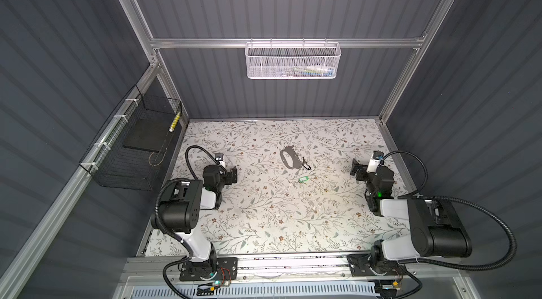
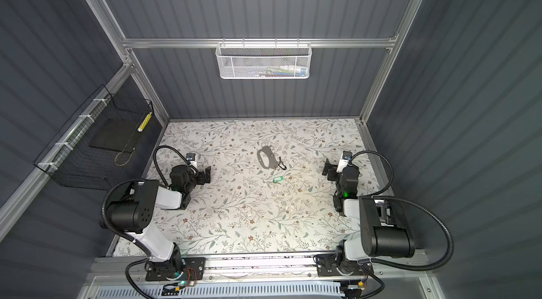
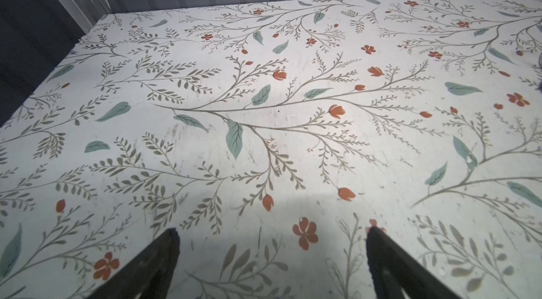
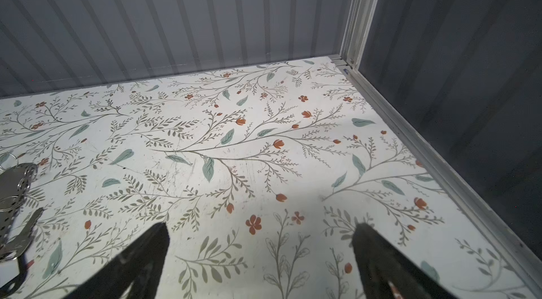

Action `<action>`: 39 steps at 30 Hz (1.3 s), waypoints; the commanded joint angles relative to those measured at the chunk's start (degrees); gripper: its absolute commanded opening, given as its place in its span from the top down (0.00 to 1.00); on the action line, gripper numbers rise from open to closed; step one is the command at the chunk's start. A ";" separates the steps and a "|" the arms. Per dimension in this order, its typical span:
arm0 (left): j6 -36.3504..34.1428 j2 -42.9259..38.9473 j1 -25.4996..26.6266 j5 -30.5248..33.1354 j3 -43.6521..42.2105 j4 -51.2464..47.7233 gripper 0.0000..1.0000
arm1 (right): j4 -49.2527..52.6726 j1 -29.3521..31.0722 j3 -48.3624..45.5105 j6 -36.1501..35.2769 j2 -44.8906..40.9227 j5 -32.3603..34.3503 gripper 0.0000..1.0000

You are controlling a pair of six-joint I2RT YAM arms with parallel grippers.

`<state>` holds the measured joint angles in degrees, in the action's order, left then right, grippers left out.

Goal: Put the keys on the keyring

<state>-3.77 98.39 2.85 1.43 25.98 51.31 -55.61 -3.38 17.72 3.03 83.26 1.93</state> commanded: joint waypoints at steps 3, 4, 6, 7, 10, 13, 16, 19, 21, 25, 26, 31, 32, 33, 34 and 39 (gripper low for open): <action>0.69 -0.13 -0.22 -0.55 0.78 1.15 0.00 | -0.46 0.13 0.65 0.49 0.23 0.74 0.01; 0.64 -0.08 -0.20 -0.55 0.83 1.10 0.00 | -0.46 0.13 0.71 0.49 0.23 0.78 0.01; 0.73 -0.05 -0.22 -0.64 0.84 1.08 0.00 | -0.45 0.12 0.70 0.50 0.23 0.75 0.01; 0.69 -0.04 -0.22 -0.68 0.92 1.07 0.00 | -0.42 0.15 0.70 0.49 0.23 0.77 0.01; 0.70 -0.13 -0.19 -0.55 0.83 0.99 0.00 | -0.37 0.04 0.75 0.63 0.23 0.38 0.01; 0.65 -0.22 -0.22 -0.55 0.81 0.90 0.00 | -0.35 -0.40 0.70 0.84 0.23 -0.29 0.01; 0.63 -0.30 -0.22 -0.46 0.87 0.59 0.00 | -0.28 -0.40 0.79 0.84 0.21 -0.25 0.01; 0.54 -0.35 -0.21 -0.46 0.87 0.55 0.00 | -0.28 -0.40 0.74 0.82 0.27 -0.19 0.01; 0.64 -0.30 -0.21 -0.39 0.91 0.55 0.00 | -0.29 -0.40 0.74 0.84 0.24 -0.28 0.01; 0.57 -0.31 -0.22 -0.38 1.06 0.19 0.00 | -0.37 -0.23 0.68 0.53 0.23 -0.11 0.01; 0.60 -0.31 -0.21 -0.38 1.09 0.19 0.00 | -0.37 -0.14 0.66 0.57 0.15 0.01 0.01; 1.10 -0.04 -0.19 0.84 1.11 0.62 0.00 | -0.48 -0.14 0.66 0.58 0.12 -0.01 0.01; 1.82 -0.08 -0.21 2.37 1.34 0.15 0.00 | -0.82 -0.09 0.45 0.76 0.06 0.36 0.01; 2.11 -0.20 -0.17 3.10 1.47 -0.13 0.00 | -1.60 -0.12 -0.06 1.37 -0.56 1.84 0.01; 2.10 -0.49 -0.26 3.06 1.80 -0.82 0.00 | -1.50 -0.13 -0.66 1.75 -1.90 3.10 0.01; 1.24 -5.91 -0.12 2.12 6.38 -13.16 0.00 | 12.87 0.07 2.09 0.94 -13.44 1.61 0.06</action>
<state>-2.72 96.47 2.83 3.01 28.77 45.17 -50.70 -3.49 17.39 4.10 75.29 3.57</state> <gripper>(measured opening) 0.997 0.953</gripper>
